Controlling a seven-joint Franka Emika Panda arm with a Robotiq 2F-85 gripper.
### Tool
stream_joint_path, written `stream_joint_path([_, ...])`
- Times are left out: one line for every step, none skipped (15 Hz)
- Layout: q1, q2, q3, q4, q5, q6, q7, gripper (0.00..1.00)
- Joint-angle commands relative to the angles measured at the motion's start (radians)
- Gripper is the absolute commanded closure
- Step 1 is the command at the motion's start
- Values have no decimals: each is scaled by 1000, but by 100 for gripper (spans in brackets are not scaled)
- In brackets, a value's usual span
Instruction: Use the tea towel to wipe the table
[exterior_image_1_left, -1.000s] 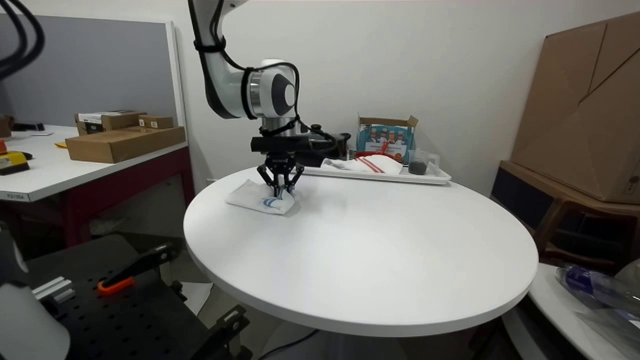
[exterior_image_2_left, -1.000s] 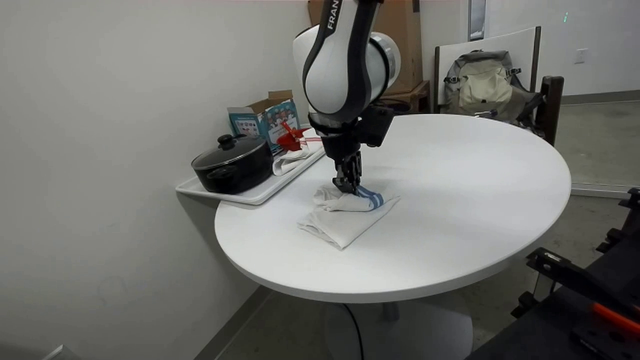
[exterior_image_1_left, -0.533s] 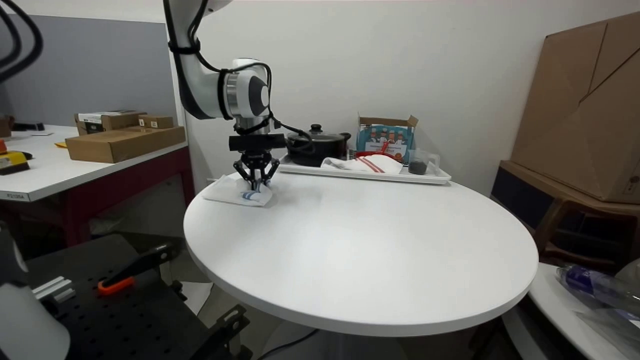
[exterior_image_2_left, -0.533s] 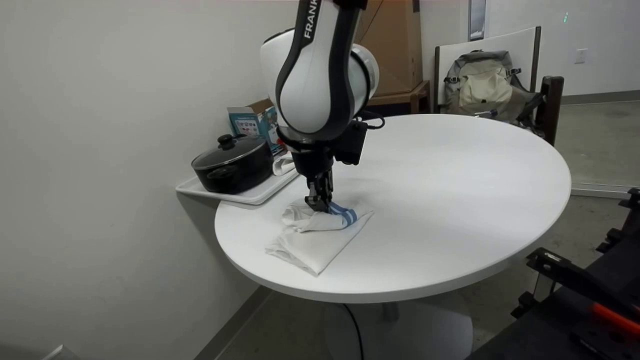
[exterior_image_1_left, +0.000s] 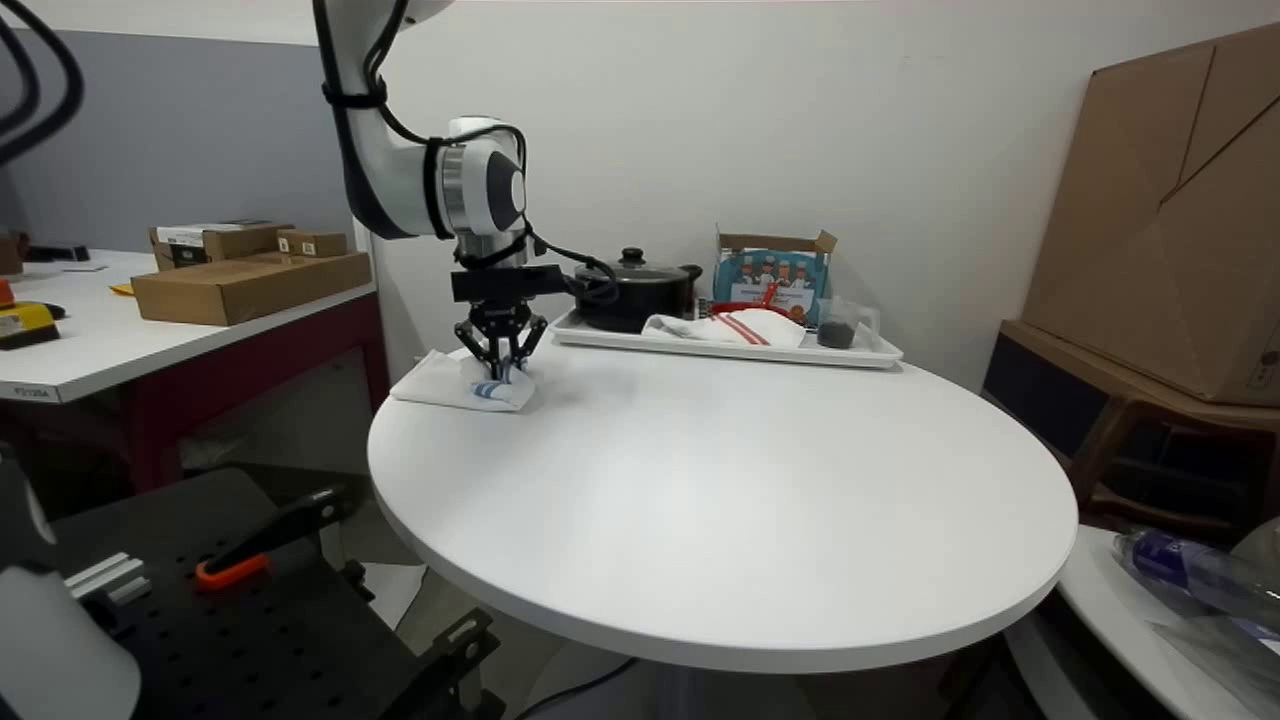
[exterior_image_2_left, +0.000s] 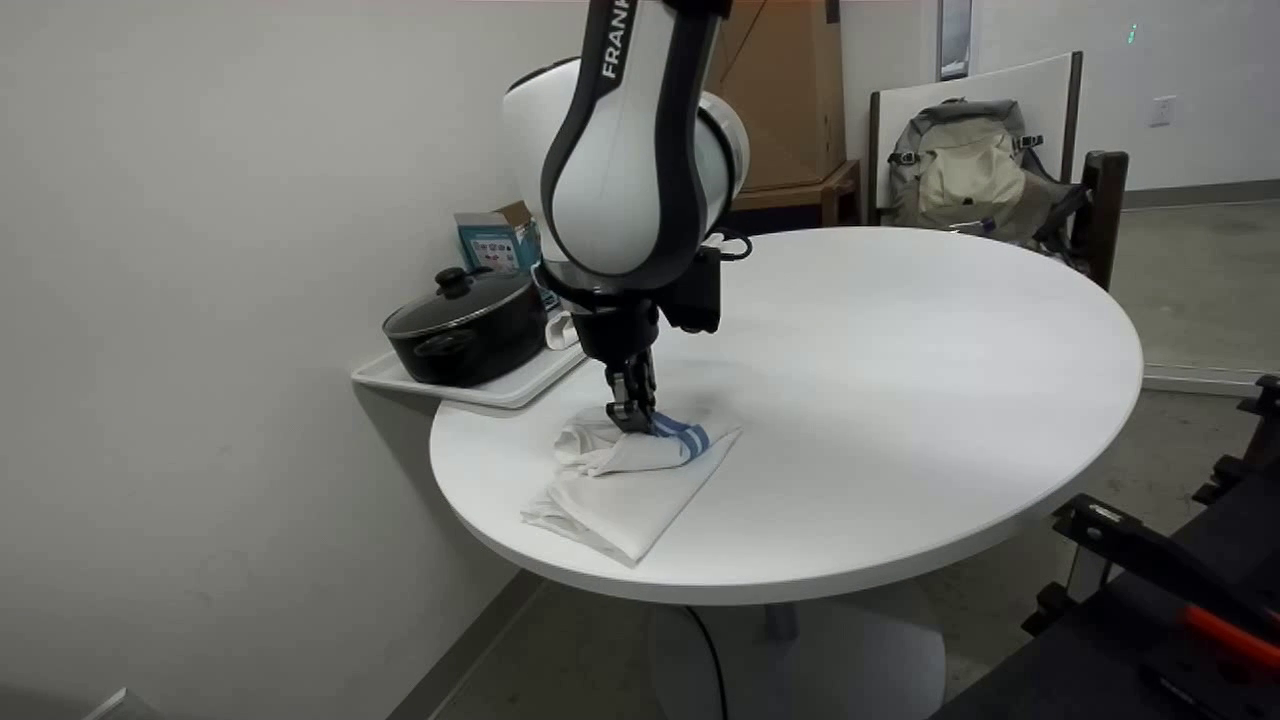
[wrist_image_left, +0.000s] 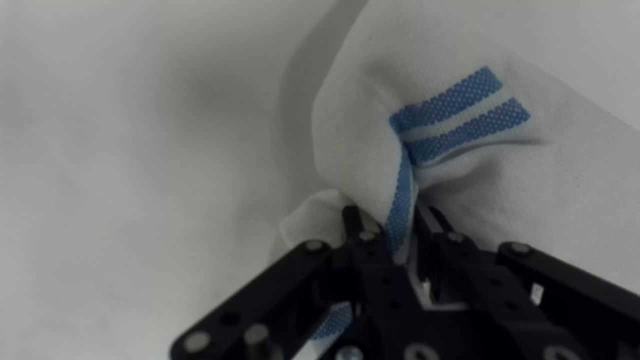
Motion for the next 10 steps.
stream_joint_path([-86,-30,-7,-96,0,-25,-74,95])
stream_joint_path([-107,-47,-12,-114,2,-38,-83,95])
stream_joint_path([-126,-67,-29,-138,-4,-45,-83,95])
stream_joint_path([-143,-84,-44,-154,-8,-58,-82,95])
stream_joint_path([-159,-99,-69,-173,-15,-64,-72,95])
stream_joint_path([-175,-110,-92,-184,-21,-70,-63,95])
stream_joint_path([-186,-118,-119,-189,-29,-75,-51,95])
stream_joint_path([-198,-119,-150,-190,-38,-73,-35,95])
stream_joint_path([-207,-121,-179,-186,-44,-76,-22,95])
stream_joint_path([-222,-118,-204,-182,-42,-78,-13,95])
